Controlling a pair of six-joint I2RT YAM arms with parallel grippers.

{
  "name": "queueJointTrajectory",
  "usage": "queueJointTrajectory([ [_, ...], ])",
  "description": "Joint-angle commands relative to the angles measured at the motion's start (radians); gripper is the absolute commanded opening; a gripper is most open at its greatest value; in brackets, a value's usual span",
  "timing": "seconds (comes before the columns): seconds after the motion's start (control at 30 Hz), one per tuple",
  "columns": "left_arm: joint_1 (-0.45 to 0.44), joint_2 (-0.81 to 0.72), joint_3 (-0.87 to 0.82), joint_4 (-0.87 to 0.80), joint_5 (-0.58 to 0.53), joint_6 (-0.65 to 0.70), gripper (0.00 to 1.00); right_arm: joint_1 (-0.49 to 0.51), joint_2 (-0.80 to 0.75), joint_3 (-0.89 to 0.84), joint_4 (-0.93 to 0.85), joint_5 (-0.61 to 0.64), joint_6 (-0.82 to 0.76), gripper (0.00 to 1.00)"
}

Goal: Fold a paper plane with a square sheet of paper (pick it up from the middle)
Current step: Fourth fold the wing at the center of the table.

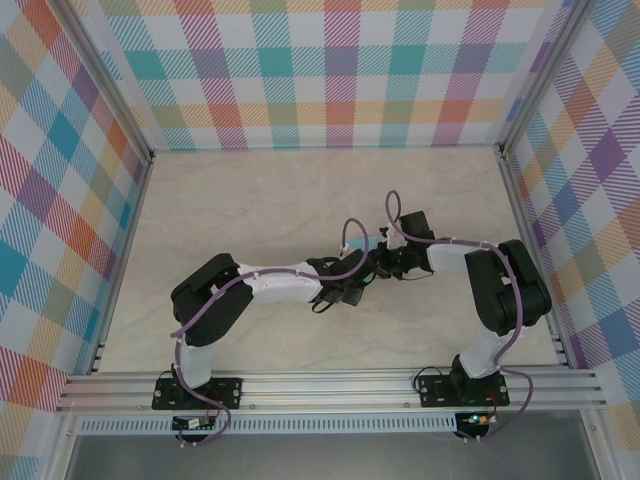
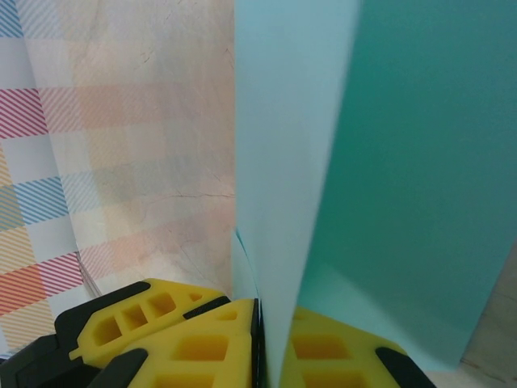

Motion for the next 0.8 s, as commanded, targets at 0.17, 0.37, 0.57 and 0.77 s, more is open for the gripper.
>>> queueJointTrajectory([
  [0.17, -0.055, 0.029, 0.03, -0.028, -0.146, -0.017, 0.36, -0.003, 0.01, 0.024, -0.01, -0.035, 0.006, 0.12],
  [0.37, -0.073, 0.039, 0.033, -0.039, -0.204, -0.041, 0.3, -0.002, 0.013, 0.022, -0.005, -0.033, 0.012, 0.12],
  [0.57, -0.074, 0.036, 0.031, -0.046, -0.231, -0.061, 0.26, -0.002, 0.01, 0.023, -0.01, -0.034, 0.013, 0.12],
  [0.77, -0.074, 0.039, 0.034, -0.046, -0.231, -0.065, 0.22, -0.002, 0.006, 0.021, -0.018, -0.032, 0.009, 0.12],
])
